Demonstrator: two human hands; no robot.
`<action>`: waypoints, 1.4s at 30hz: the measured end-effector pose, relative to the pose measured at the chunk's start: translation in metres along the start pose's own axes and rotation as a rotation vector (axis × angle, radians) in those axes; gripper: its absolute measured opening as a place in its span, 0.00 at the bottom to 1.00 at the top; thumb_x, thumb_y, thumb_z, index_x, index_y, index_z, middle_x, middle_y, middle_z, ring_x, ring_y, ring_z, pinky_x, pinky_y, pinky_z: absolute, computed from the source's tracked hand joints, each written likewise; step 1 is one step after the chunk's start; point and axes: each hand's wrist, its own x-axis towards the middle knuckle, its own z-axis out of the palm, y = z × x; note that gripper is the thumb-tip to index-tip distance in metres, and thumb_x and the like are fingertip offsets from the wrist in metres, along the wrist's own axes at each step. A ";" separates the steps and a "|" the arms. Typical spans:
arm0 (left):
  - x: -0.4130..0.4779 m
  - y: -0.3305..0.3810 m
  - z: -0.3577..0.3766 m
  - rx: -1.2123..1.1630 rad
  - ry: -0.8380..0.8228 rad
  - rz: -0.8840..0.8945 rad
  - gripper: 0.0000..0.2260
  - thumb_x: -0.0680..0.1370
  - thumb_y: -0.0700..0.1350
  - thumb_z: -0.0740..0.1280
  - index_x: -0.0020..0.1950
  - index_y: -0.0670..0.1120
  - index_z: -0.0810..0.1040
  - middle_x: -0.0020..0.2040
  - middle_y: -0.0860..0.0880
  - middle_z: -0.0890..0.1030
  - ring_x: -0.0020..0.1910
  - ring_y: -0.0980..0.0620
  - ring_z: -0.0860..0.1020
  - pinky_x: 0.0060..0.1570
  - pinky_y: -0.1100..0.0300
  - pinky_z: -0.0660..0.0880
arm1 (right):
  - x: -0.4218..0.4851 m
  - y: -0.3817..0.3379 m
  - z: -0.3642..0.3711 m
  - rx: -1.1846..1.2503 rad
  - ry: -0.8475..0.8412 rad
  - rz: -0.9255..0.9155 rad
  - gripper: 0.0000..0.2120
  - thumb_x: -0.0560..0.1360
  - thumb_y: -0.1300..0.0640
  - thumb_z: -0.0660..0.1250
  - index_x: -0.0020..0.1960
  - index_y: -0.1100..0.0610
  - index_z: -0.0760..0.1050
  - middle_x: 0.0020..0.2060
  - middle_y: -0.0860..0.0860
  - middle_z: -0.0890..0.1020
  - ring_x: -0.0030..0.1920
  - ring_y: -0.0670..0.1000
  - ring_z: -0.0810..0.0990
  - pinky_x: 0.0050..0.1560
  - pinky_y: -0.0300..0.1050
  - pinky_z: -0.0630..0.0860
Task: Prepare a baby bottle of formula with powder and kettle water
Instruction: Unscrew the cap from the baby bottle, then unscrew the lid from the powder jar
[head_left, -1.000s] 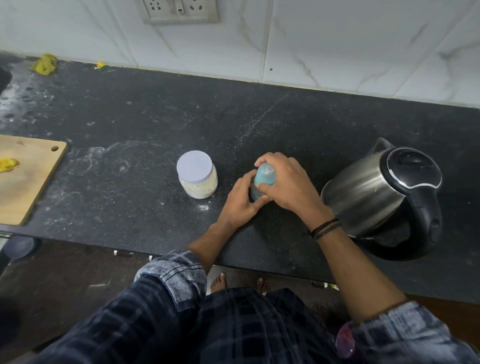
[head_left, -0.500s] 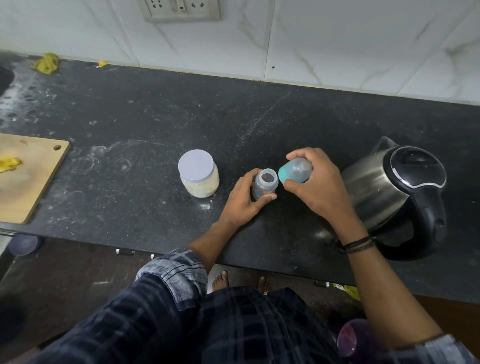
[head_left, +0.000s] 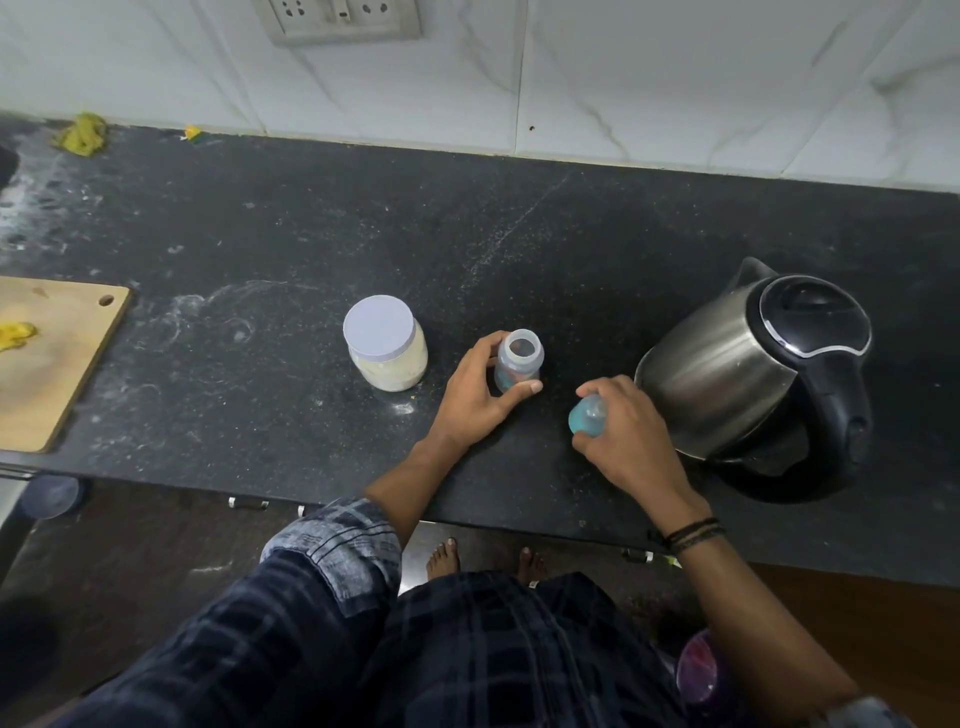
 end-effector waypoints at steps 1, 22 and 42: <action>0.000 0.001 0.000 -0.004 0.000 -0.006 0.29 0.73 0.55 0.78 0.70 0.54 0.70 0.67 0.56 0.77 0.64 0.62 0.76 0.63 0.69 0.70 | 0.000 0.001 0.001 -0.003 -0.008 0.001 0.25 0.68 0.62 0.77 0.64 0.55 0.76 0.59 0.51 0.75 0.59 0.55 0.75 0.56 0.46 0.70; -0.068 0.035 -0.017 -0.204 0.658 -0.054 0.08 0.81 0.43 0.70 0.58 0.44 0.79 0.52 0.51 0.82 0.51 0.56 0.81 0.53 0.64 0.75 | -0.005 -0.009 -0.025 0.023 0.105 -0.130 0.22 0.73 0.56 0.76 0.65 0.53 0.77 0.62 0.50 0.73 0.62 0.56 0.73 0.58 0.43 0.67; -0.045 -0.004 -0.083 -0.092 0.504 -0.223 0.52 0.62 0.60 0.78 0.80 0.49 0.57 0.76 0.52 0.61 0.75 0.52 0.62 0.74 0.48 0.66 | 0.075 -0.189 0.008 -0.151 -0.165 -0.438 0.32 0.77 0.42 0.71 0.75 0.55 0.69 0.69 0.53 0.70 0.68 0.57 0.71 0.64 0.49 0.69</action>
